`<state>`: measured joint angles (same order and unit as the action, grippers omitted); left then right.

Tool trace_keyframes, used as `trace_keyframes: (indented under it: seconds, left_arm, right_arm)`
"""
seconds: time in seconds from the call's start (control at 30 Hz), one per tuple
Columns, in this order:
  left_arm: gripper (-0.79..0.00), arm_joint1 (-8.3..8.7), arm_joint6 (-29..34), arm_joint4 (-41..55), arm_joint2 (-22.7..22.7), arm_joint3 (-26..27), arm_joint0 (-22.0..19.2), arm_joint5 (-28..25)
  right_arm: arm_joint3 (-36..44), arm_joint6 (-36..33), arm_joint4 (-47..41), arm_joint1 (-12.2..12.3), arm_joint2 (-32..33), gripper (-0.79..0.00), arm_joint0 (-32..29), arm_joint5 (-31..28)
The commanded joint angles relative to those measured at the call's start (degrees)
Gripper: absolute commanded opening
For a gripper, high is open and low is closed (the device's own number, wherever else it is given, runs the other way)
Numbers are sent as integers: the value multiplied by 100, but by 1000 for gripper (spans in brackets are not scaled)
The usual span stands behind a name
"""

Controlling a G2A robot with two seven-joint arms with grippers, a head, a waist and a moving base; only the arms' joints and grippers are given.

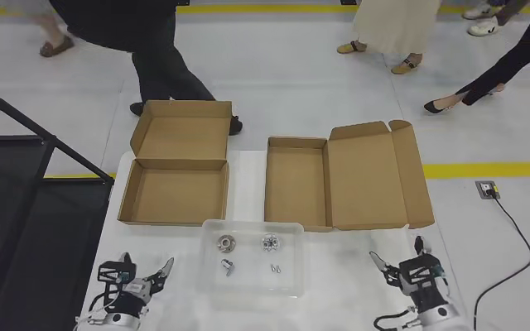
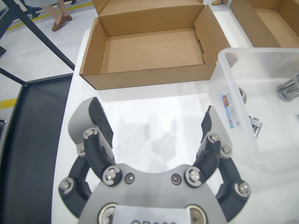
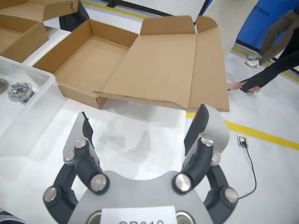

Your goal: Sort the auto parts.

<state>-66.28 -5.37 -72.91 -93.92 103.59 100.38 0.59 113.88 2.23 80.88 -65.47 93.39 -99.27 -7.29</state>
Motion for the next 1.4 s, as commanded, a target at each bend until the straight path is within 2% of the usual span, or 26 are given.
trace_keyframes:
  seconds: [0.0,0.27,0.53,0.9,1.0,1.13,1.37]
  left_arm:
    - [0,-6,-197,105,-105,34,71,-37]
    - [0,-26,-547,380,-425,175,388,-167]
    - [0,-50,-633,420,-529,209,559,-219]
    - [0,-50,-633,420,-529,209,559,-219]
    - [0,-53,-621,449,-519,224,526,-259]
    - [0,-60,-587,310,-520,269,487,-287]
    - [0,-78,-564,282,-566,260,470,-317]
  right_arm:
    - [314,-99,131,16,7,0,41,-243]
    - [1162,-751,744,83,-286,0,398,-1366]
    - [1311,-1625,865,77,-1082,0,1134,-2042]
    - [1320,-1618,880,77,-1082,0,1136,-2033]
    - [1361,-1557,1064,80,-1250,0,1199,-2147]
    - [1236,-1949,1349,57,-1899,0,1804,-2644]
    - [638,-2956,868,-80,-2940,0,2983,-3300]
